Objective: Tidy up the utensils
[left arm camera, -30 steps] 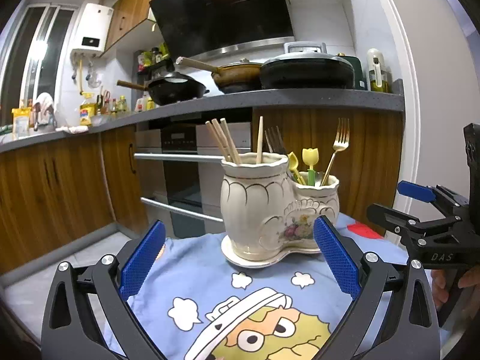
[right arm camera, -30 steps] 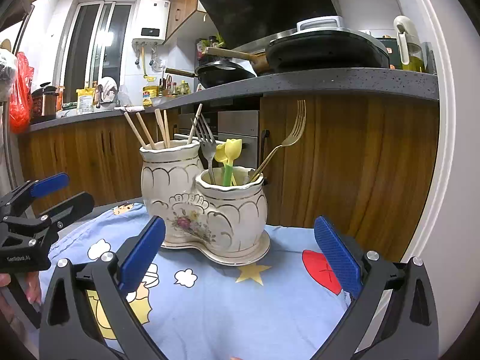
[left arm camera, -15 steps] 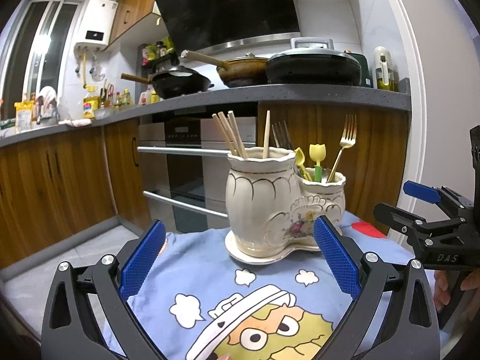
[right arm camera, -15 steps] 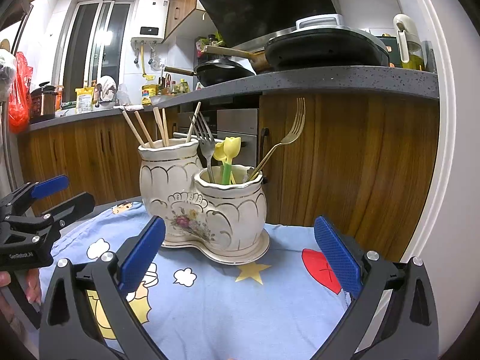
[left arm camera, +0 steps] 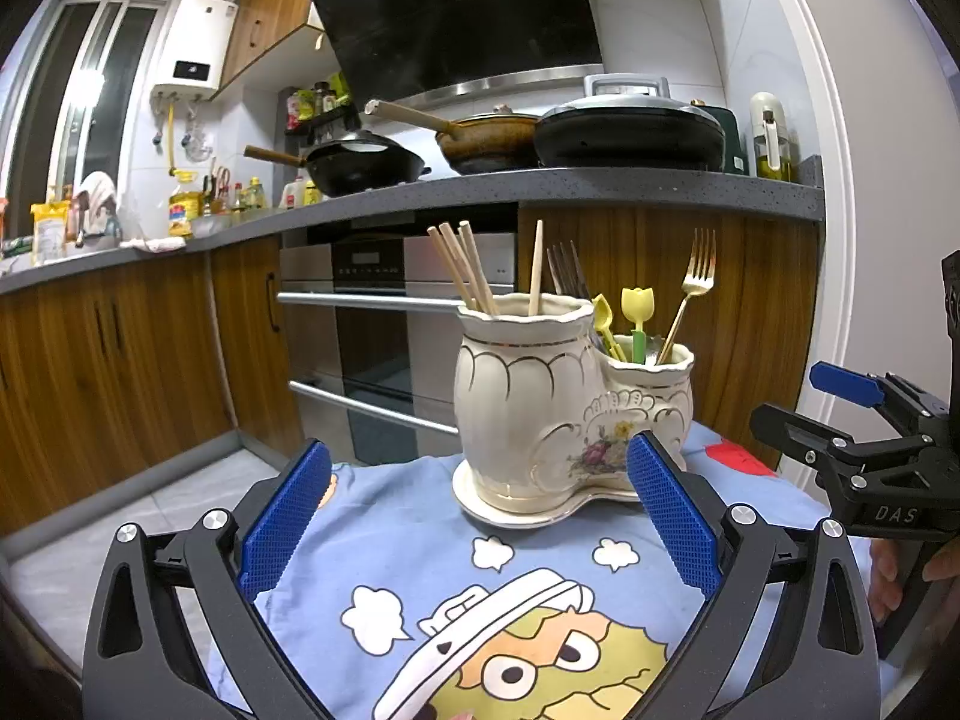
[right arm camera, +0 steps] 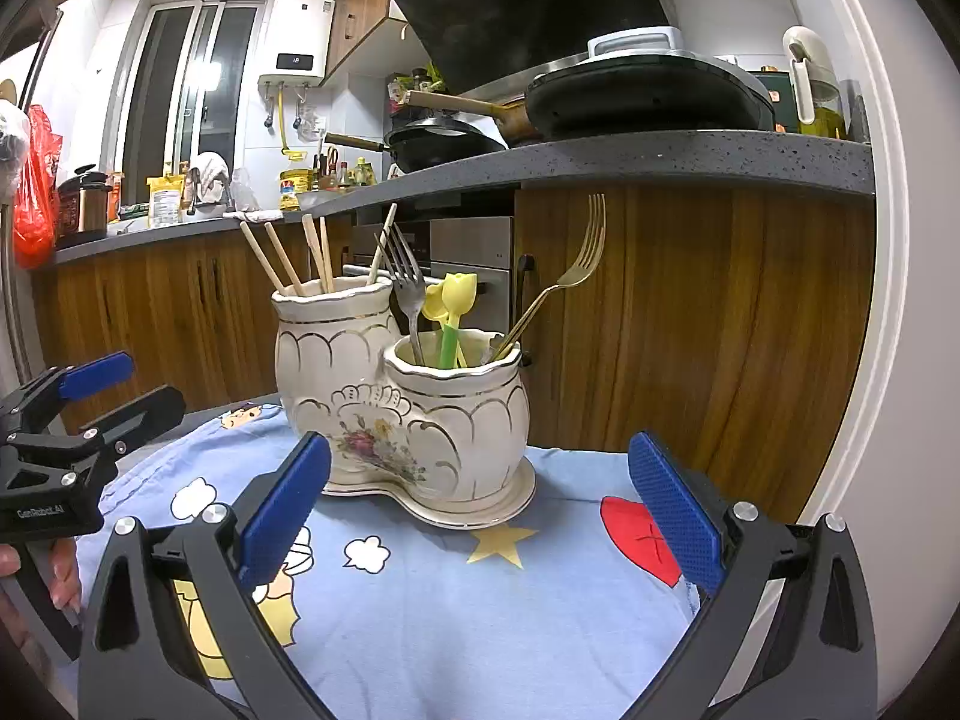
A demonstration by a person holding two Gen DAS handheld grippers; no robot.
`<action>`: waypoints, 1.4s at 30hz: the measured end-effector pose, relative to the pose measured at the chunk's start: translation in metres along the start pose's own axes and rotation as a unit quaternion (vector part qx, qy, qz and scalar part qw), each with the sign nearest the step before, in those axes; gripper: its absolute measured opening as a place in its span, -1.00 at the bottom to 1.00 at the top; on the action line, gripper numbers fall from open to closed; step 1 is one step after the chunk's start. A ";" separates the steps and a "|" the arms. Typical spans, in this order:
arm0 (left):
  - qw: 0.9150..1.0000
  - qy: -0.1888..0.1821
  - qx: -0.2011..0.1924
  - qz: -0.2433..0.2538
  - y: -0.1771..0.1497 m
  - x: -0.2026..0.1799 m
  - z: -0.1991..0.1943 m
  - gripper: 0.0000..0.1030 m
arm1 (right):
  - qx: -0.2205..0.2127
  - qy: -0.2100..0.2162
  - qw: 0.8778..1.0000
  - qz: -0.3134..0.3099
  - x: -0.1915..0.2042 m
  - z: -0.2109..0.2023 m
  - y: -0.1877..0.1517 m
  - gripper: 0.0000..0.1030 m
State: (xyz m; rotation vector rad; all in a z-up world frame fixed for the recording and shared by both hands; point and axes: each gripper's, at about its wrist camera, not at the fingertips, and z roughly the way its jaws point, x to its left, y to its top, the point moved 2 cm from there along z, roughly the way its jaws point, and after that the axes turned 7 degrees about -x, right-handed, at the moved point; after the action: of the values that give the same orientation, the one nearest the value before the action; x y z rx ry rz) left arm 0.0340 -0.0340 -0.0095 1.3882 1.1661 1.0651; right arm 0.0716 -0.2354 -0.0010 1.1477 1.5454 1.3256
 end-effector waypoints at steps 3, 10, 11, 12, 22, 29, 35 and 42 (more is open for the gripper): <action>1.000 0.001 0.001 -0.001 0.000 0.001 0.001 0.90 | 0.000 0.000 1.000 0.000 0.000 0.000 0.000 0.91; 1.000 0.002 0.000 -0.001 0.001 0.002 0.001 0.90 | 0.000 0.000 1.000 0.000 0.000 0.001 0.000 0.91; 1.000 0.002 0.001 -0.001 0.001 0.002 0.001 0.90 | 0.000 0.000 1.000 0.000 0.000 0.001 0.000 0.91; 1.000 0.002 0.001 -0.001 0.001 0.002 0.001 0.90 | 0.000 0.000 1.000 0.000 -0.001 0.000 0.000 0.91; 1.000 0.003 0.001 -0.001 0.001 0.003 0.000 0.90 | 0.001 0.000 1.000 0.000 -0.001 0.000 0.000 0.91; 1.000 0.003 0.001 0.000 0.001 0.006 -0.001 0.90 | 0.001 0.001 1.000 0.000 -0.001 0.001 0.000 0.91; 1.000 0.012 0.003 -0.004 0.001 0.007 0.000 0.90 | 0.000 0.001 1.000 0.000 -0.001 0.001 0.001 0.91; 1.000 0.018 0.008 -0.001 0.001 0.004 0.001 0.90 | 0.001 0.001 1.000 0.000 -0.002 0.001 0.001 0.91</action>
State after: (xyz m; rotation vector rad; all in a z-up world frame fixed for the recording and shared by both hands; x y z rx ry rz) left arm 0.0360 -0.0306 -0.0088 1.3856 1.2044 1.0851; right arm 0.0735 -0.2368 -0.0004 1.1474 1.5479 1.3264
